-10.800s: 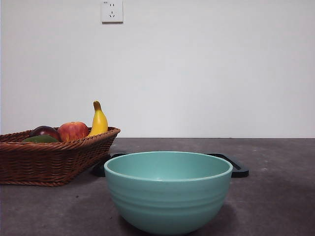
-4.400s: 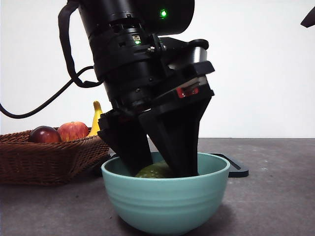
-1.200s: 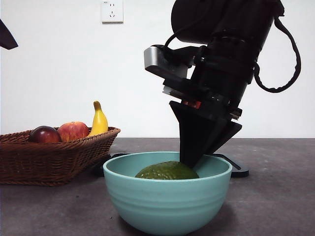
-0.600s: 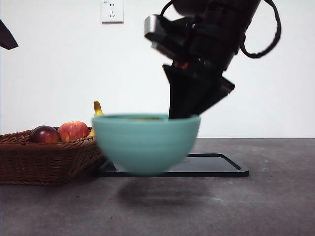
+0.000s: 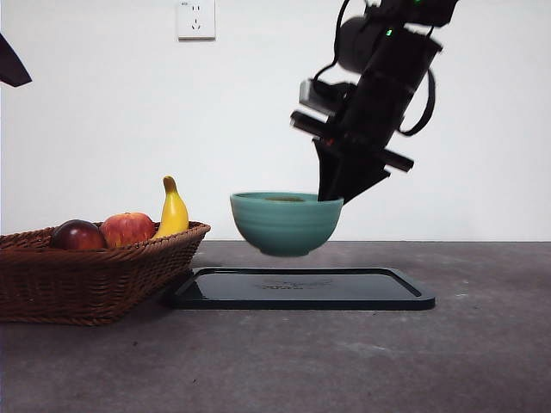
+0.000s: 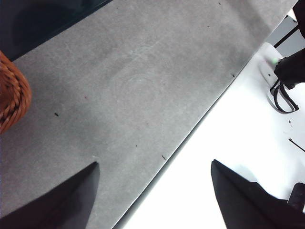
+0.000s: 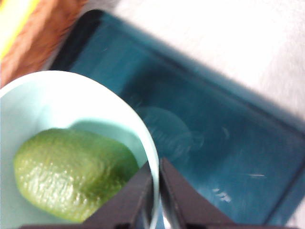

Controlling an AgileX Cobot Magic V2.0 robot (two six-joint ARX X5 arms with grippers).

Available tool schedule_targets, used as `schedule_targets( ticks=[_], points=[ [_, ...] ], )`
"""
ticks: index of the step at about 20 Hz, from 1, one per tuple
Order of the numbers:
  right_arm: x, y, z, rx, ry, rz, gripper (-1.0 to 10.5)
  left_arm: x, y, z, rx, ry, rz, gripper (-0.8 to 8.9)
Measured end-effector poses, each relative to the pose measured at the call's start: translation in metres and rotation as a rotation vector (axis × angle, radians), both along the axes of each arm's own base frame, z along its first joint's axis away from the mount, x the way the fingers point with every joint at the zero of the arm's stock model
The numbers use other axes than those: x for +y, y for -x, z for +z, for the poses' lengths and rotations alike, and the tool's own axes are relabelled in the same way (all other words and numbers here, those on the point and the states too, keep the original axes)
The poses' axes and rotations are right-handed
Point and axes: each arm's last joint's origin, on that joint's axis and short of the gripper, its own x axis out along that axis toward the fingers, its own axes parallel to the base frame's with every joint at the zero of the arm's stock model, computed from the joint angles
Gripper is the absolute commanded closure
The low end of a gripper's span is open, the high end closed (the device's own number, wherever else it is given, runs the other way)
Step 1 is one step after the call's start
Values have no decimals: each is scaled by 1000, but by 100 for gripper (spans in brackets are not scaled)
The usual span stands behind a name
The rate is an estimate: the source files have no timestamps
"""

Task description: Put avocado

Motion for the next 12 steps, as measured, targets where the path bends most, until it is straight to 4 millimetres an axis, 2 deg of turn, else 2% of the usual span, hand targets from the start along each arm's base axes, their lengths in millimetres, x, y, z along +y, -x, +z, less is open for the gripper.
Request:
schedule_targets(
  ticks=[4, 9, 10, 12],
  points=[
    [3, -17, -34, 54, 25, -10, 932, 0, 0, 0, 1, 0, 0, 441],
    [2, -19, -37, 60, 26, -14, 931, 0, 0, 0, 1, -1, 0, 441],
    [2, -19, -37, 61, 27, -14, 907, 0, 0, 0, 1, -1, 0, 440],
    [2, -19, -37, 63, 24, -16, 754, 0, 0, 0, 1, 0, 0, 441]
  ],
)
